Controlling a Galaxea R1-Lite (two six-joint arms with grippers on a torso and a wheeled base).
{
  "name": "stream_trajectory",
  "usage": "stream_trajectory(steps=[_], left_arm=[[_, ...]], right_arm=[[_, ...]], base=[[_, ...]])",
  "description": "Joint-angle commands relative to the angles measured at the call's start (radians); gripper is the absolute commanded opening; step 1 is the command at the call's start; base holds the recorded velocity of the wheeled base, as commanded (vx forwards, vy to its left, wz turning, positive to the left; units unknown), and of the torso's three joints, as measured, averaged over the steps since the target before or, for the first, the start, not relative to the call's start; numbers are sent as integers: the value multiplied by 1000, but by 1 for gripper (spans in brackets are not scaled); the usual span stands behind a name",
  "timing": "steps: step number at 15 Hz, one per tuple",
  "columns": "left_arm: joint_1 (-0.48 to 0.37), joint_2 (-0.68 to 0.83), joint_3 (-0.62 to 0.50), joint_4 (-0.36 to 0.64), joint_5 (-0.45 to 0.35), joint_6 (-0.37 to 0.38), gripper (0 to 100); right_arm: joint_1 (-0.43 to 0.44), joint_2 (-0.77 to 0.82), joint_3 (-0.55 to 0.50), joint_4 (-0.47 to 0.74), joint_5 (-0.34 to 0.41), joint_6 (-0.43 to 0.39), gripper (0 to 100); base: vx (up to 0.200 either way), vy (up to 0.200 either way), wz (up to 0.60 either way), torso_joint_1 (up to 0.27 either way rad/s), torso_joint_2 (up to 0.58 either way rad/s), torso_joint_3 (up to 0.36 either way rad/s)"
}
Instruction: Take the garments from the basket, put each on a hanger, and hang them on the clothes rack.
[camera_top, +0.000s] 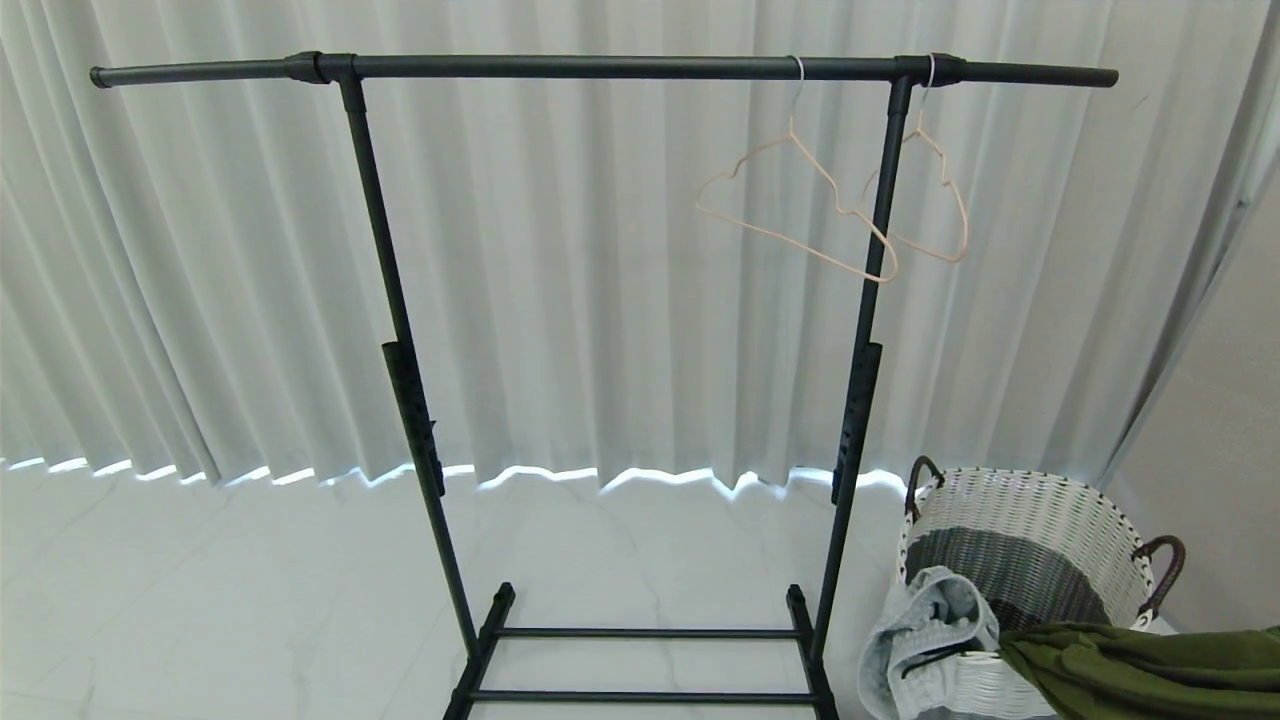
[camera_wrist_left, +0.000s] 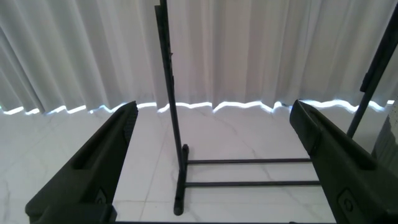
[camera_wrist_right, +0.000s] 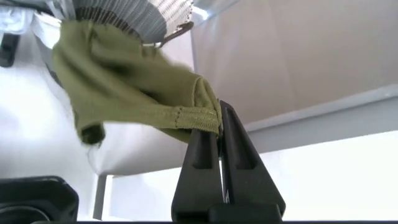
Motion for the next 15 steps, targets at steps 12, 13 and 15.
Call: stream_trajectory(steps=[12, 13, 15], left_arm=[[1, 0, 0, -4, -2, -4, 100], [1, 0, 0, -4, -3, -4, 100], [-4, 3, -18, -17, -87, -12, 100]], right_arm=[[612, 248, -413, 260, 42, 351, 0], [669, 252, -435, 264, 106, 394, 0], [696, 274, -478, 279, 241, 423, 0]], base=[[0, 0, 0, 0, 0, 0], [0, 0, 0, 0, 0, 0], [0, 0, 0, 0, 0, 0]])
